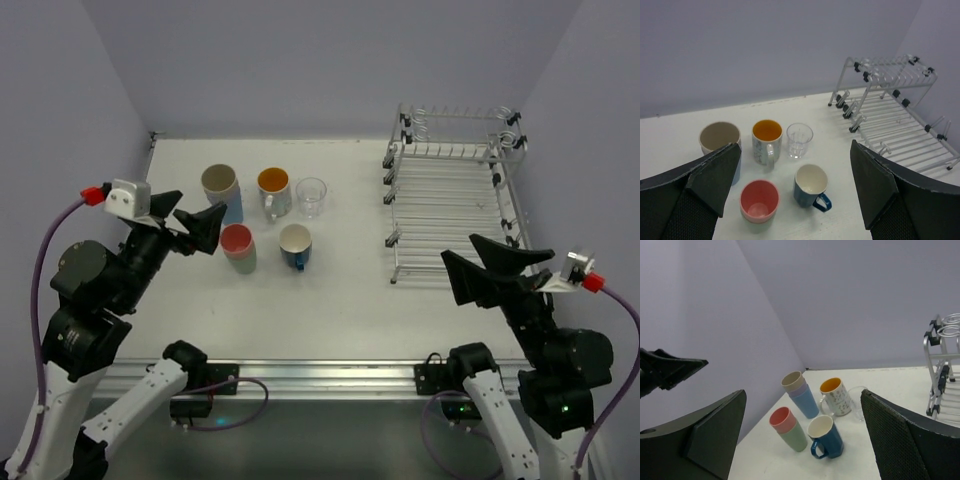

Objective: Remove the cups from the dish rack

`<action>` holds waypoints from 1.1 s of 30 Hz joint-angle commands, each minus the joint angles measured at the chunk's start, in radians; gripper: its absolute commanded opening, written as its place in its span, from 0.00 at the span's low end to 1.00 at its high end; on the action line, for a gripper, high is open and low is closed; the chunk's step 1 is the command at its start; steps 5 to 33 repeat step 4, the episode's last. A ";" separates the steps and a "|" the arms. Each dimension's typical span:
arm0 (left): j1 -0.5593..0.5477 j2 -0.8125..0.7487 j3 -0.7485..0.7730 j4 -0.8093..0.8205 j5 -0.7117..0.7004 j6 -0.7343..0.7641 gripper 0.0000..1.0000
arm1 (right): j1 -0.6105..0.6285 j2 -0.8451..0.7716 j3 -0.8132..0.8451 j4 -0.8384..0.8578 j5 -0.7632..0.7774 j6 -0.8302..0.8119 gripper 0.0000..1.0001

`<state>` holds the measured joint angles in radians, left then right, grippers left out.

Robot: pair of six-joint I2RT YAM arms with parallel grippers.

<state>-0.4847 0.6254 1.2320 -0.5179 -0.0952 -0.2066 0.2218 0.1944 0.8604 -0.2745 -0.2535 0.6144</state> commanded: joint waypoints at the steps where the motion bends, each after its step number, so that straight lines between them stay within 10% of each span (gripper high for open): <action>1: 0.003 -0.053 -0.112 -0.018 -0.004 0.042 1.00 | 0.001 0.008 -0.018 -0.103 0.071 -0.033 0.99; 33: 0.003 -0.069 -0.132 -0.001 -0.031 0.032 1.00 | 0.001 0.016 -0.046 -0.065 0.050 -0.005 0.99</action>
